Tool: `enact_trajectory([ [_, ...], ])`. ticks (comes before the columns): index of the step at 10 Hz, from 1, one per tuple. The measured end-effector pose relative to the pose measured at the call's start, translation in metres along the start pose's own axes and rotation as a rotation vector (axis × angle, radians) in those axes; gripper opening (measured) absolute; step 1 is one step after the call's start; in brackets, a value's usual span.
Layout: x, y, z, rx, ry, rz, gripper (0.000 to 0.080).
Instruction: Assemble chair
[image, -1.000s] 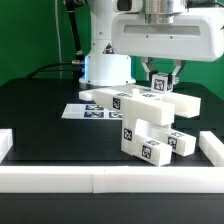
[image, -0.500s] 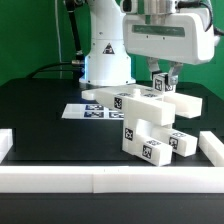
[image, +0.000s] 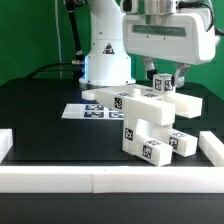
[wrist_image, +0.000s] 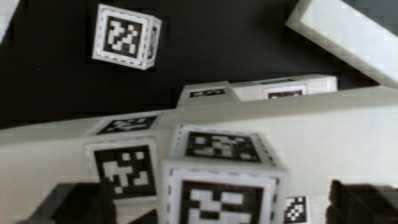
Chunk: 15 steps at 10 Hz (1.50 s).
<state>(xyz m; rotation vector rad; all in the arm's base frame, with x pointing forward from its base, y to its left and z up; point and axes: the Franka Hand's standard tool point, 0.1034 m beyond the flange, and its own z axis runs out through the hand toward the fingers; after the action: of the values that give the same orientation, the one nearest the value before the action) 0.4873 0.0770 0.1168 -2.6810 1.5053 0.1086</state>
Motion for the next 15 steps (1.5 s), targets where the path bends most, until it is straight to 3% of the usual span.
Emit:
enact_trajectory([
  [1, -0.0027, -0.0013, -0.0004, -0.014, 0.009, -0.088, 0.0639],
  [2, -0.0045, -0.0019, 0.0000, -0.014, 0.008, -0.196, 0.0647],
  [15, -0.0029, -0.0004, 0.0005, -0.018, 0.000, -1.201, 0.0649],
])
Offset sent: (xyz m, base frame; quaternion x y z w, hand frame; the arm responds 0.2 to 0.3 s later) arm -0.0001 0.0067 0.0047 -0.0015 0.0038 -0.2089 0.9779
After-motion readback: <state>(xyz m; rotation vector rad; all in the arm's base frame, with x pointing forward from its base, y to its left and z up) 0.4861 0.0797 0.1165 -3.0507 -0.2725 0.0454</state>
